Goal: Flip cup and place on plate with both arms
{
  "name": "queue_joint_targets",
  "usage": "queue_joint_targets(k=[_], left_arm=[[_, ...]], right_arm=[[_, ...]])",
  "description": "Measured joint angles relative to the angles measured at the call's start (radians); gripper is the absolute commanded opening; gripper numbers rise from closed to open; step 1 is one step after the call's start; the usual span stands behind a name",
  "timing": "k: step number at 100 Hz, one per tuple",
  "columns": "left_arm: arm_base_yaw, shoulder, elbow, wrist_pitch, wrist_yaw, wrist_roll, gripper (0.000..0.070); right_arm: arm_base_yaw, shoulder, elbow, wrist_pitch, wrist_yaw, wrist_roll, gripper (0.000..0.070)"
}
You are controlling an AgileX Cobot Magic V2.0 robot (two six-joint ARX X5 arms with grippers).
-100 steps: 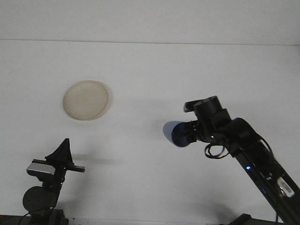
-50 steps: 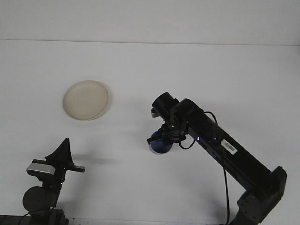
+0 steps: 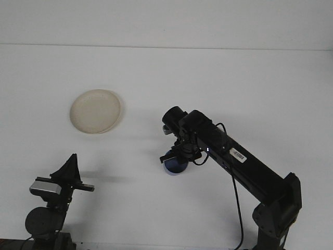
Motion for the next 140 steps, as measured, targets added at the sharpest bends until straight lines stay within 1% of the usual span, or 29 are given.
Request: queue_joint_targets(k=[46, 52, 73, 78, 89, 103, 110, 120, 140], left_arm=[[0.000, 0.000, 0.000, 0.000, 0.000, 0.000, 0.0012], [0.000, 0.000, 0.000, 0.000, 0.000, 0.000, 0.0012], [0.000, 0.000, 0.000, 0.000, 0.000, 0.000, 0.0012], [0.000, 0.000, 0.000, 0.000, 0.000, 0.000, 0.0012], [0.000, 0.000, 0.000, 0.000, 0.000, 0.000, 0.0012], [0.000, 0.000, 0.000, 0.000, 0.000, 0.000, 0.0012], [0.000, 0.000, 0.000, 0.000, 0.000, 0.000, 0.0012], [0.000, 0.000, 0.000, 0.000, 0.000, 0.000, 0.0012], [0.000, 0.000, 0.000, 0.000, 0.000, 0.000, 0.0012]], right_arm=[[0.005, 0.029, 0.000, 0.000, 0.000, -0.009, 0.0000], [0.005, 0.029, 0.000, 0.000, 0.000, -0.009, 0.0014], [0.005, 0.029, 0.000, 0.000, 0.000, -0.009, 0.0116], [0.005, 0.029, 0.000, 0.000, 0.000, -0.009, 0.0151], [0.005, 0.029, 0.000, 0.005, -0.001, -0.009, 0.0282], [0.005, 0.029, 0.000, 0.006, -0.002, -0.009, 0.0491], [0.005, 0.029, 0.000, 0.006, -0.002, -0.009, 0.0555], [0.005, 0.029, 0.002, 0.003, -0.002, -0.009, 0.0575], [0.003, 0.029, 0.079, 0.000, -0.002, -0.019, 0.0576]])
